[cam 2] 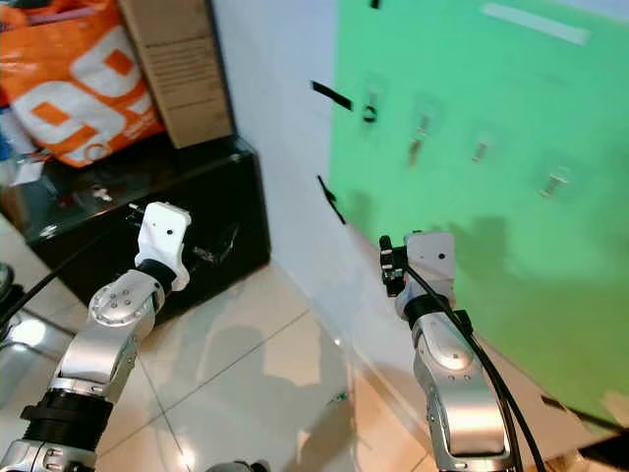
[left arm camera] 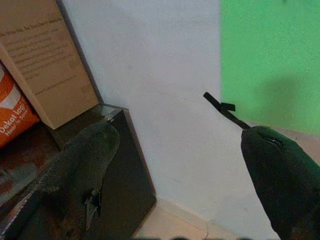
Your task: Hang keys on a hook
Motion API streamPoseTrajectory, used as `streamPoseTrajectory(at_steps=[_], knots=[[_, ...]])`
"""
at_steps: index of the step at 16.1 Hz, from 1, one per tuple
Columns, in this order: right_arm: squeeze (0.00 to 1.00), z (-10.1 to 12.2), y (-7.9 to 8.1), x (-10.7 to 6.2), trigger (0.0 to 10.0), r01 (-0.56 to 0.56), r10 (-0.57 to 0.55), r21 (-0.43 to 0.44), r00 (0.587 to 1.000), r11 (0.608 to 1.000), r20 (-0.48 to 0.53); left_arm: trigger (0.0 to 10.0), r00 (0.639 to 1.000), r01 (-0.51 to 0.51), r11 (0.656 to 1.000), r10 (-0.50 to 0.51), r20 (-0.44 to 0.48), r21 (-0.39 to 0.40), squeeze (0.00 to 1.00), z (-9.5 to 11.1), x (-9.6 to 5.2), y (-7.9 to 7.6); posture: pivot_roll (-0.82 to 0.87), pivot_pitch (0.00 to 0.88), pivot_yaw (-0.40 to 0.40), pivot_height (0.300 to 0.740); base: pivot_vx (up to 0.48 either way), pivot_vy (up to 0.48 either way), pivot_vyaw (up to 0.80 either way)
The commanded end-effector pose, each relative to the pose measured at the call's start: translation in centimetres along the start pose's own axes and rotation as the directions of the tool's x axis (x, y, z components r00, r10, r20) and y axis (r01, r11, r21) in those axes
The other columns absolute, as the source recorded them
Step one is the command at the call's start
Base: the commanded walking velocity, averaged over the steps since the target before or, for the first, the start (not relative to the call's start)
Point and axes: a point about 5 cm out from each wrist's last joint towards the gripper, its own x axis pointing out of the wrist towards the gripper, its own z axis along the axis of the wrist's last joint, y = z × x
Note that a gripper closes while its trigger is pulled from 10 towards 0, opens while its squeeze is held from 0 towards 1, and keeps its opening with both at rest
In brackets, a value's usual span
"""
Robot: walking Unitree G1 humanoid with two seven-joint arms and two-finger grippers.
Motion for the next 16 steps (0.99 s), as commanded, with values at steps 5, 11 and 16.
streamPoseTrajectory(at_steps=[5, 11, 16], knots=[[1.00, -0.11, 0.22, 0.35, 10.0, -0.001, 0.001, 0.016, 1.000, 1.000, -0.008, 10.0, 0.999, 0.032, 0.999, -0.032, 0.022, -0.020, 0.00, 0.56, -0.09, 0.02, -0.07, 0.000, 0.019, 0.740, 0.203, 0.000, 0.80], [1.00, -0.75, -0.40, 0.24, 10.0, 0.100, -0.098, 0.064, 0.995, 0.993, -0.033, 10.0, 0.999, 0.036, 0.999, -0.036, 0.000, 0.014, 0.01, 0.56, -0.38, 0.52, -0.04, 0.000, 0.022, 0.740, 0.271, 0.000, 0.34], [1.00, -0.60, -0.46, 0.36, 10.0, 0.098, -0.097, 0.042, 0.995, 0.994, -0.028, 10.0, 1.000, 0.022, 1.000, -0.022, -0.004, 0.006, 0.00, 0.55, -0.53, 0.54, -0.04, 0.000, 0.009, 0.740, 0.292, 0.000, 0.00]])
